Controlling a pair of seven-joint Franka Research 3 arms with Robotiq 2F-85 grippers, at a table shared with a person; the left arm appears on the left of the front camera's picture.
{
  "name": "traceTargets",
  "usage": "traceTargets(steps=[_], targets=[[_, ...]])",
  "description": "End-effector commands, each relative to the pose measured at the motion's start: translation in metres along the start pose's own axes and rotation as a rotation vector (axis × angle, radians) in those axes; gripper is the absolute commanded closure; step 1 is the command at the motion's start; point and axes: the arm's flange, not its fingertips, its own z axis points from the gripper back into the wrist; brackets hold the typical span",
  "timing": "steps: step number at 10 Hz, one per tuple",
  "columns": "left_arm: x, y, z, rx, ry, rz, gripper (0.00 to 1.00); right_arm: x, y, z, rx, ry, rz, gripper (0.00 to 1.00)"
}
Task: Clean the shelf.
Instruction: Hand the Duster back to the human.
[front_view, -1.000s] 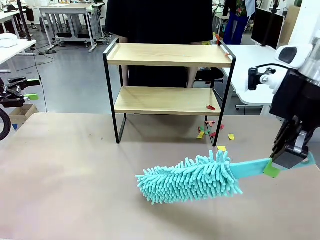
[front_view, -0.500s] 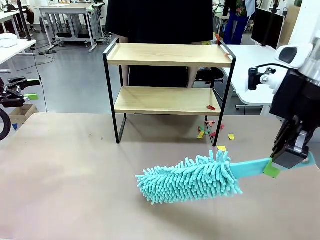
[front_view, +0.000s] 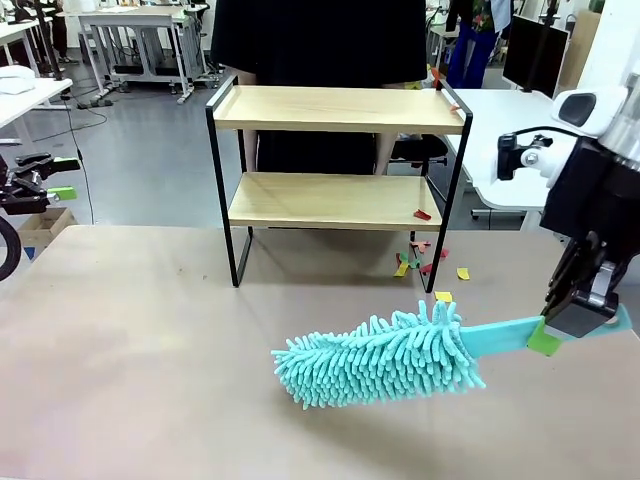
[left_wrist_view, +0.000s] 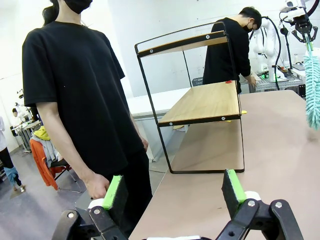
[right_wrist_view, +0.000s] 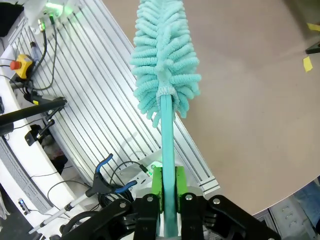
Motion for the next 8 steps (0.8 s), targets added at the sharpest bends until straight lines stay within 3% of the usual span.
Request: traceTargets(steps=[1,5,8], targets=[[0.0,0.0,0.0,0.0,0.0,0.0,0.0,0.0,0.0,0.0,0.0,0.0,0.0,0.87],[0.07,-0.06,-0.011,-0.119,0.046,0.127,0.0,-0.008,-0.035,0.053,0.034,-0.175,0.098,0.87],[0.121,-0.123,-0.023,-0.177,0.092,0.264,0.0,-0.012,-0.053,0.063,0.005,-0.31,0.243,0.87]])
